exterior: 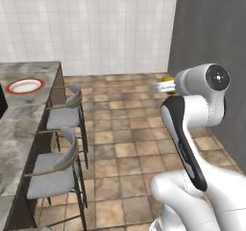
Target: Take the cheese, fish, and lemon from the fridge and place them on the plate on the dining counter to create an appetizer plate.
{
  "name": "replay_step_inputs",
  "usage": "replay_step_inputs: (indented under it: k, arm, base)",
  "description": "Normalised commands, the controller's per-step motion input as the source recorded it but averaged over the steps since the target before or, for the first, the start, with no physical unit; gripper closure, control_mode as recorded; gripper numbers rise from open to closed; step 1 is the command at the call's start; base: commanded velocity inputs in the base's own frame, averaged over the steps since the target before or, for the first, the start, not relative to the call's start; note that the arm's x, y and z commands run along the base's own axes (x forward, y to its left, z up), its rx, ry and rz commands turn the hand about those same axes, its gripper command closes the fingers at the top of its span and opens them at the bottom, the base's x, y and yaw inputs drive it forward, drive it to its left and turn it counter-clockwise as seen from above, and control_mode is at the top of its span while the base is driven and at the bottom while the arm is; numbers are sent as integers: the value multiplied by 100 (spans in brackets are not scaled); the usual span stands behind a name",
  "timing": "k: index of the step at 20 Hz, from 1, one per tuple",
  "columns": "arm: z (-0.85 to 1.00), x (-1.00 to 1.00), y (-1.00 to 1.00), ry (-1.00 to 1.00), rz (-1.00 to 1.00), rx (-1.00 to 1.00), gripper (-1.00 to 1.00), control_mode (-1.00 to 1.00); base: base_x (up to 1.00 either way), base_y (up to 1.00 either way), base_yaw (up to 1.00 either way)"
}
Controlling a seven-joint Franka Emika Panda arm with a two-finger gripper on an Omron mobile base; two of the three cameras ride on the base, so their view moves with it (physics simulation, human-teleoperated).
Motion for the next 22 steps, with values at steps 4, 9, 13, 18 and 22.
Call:
replay_step_inputs:
  k: [4,9,13,18,22]
  arm:
    - [0,0,0,0,0,0,100,100]
    - [0,0,0,0,0,0,100,100]
    - [0,0,0,0,0,0,100,100]
    - [0,0,0,0,0,0,100,100]
    - [0,0,0,0,0,0,100,100]
  base:
    - [100,-72,32]
    - [100,-79,27]
    - [100,-55,30]
    - [83,-16,41]
    - [70,-13,48]
